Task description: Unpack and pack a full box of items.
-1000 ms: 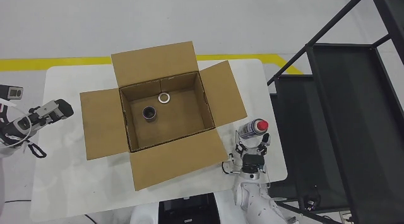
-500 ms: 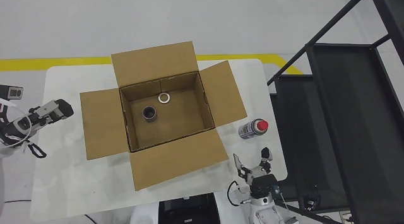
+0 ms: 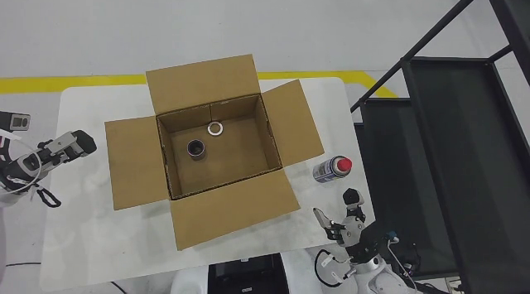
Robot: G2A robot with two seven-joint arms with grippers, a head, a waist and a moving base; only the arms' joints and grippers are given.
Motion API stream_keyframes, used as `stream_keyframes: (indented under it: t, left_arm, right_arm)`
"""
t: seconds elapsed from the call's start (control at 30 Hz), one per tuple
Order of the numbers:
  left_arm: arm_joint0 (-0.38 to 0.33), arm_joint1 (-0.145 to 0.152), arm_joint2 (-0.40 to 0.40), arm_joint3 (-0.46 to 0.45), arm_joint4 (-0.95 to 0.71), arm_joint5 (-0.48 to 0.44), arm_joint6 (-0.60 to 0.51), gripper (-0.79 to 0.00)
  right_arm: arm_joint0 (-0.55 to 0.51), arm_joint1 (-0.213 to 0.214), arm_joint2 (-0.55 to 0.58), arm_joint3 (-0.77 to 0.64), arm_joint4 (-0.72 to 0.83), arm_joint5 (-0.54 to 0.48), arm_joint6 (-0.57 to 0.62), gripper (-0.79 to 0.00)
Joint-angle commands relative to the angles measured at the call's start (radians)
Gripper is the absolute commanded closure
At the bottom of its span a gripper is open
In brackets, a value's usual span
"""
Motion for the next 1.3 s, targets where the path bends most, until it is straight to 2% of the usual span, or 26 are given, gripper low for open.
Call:
stream_keyframes:
  t: [0.0,1.17,1.27]
  left_arm:
    - [0.000,0.000,0.000,0.000,0.000,0.000,0.000,-0.785]
    - [0.000,0.000,0.000,0.000,0.000,0.000,0.000,-0.785]
    - [0.000,0.000,0.000,0.000,0.000,0.000,0.000,-0.785]
  right_arm:
    - [-0.004,0.000,0.003,-0.005,0.013,-0.008,0.001,-0.785]
    - [-0.004,0.000,0.003,-0.005,0.013,-0.008,0.001,-0.785]
    - [0.016,0.001,-0.020,-0.032,0.018,-0.011,0.058,-0.785]
